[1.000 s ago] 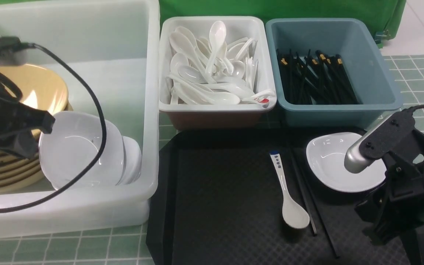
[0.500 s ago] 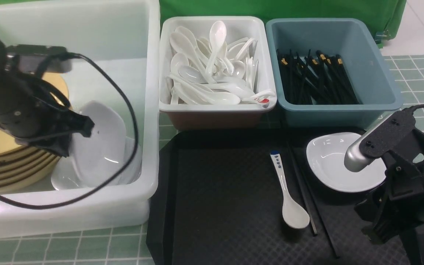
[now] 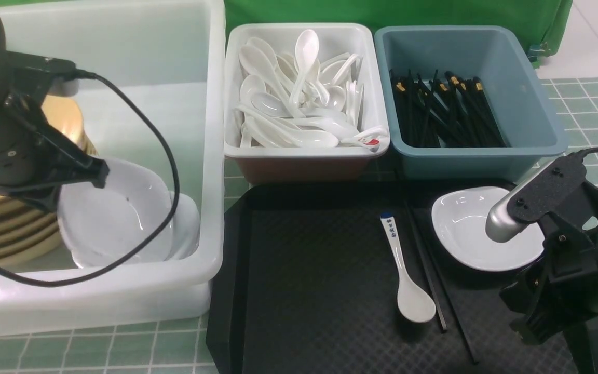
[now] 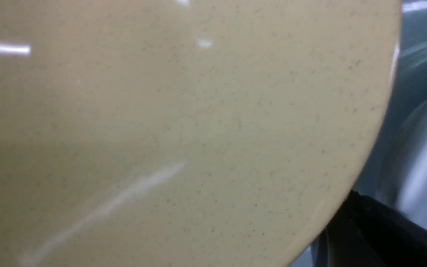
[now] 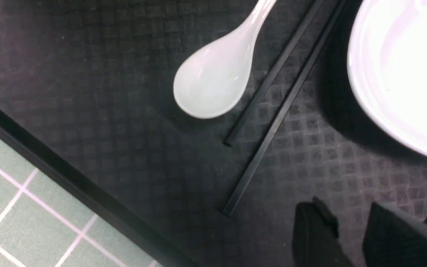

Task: On blue table put chopsticks spoon bowls plates into blue grey white boxes.
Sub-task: 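Reach for and grasp the small white dish on the black tray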

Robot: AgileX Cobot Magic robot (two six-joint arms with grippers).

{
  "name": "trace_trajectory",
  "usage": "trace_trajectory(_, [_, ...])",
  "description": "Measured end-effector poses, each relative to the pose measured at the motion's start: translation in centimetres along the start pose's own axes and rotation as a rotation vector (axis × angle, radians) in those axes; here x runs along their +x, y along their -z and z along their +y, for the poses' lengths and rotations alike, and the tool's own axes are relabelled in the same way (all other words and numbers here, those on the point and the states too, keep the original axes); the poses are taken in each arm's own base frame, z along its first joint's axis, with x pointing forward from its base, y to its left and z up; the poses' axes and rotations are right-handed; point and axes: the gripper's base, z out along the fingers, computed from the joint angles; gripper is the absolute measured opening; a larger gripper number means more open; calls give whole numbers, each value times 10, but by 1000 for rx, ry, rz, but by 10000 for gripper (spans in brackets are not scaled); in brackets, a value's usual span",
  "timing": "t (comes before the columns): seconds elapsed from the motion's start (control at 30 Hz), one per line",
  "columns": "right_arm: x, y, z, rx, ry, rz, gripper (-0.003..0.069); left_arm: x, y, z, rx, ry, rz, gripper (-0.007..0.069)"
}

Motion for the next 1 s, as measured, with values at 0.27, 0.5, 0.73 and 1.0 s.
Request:
trace_trajectory(0.27, [0,0,0,0,0,0,240,6,4,6,-53,-4,37,4])
trace_trajectory(0.5, [-1,0,0,2,0,-7,240,6,12,1,22,41,-6,4])
trace_trajectory(0.73, [-3,0,-9,31,-55,-42,240,14,49,-13,161,0,-183,4])
trace_trajectory(1.0, [-17,-1,-67,163,-282,-121,246,95,100,-25,316,-68,-466,4])
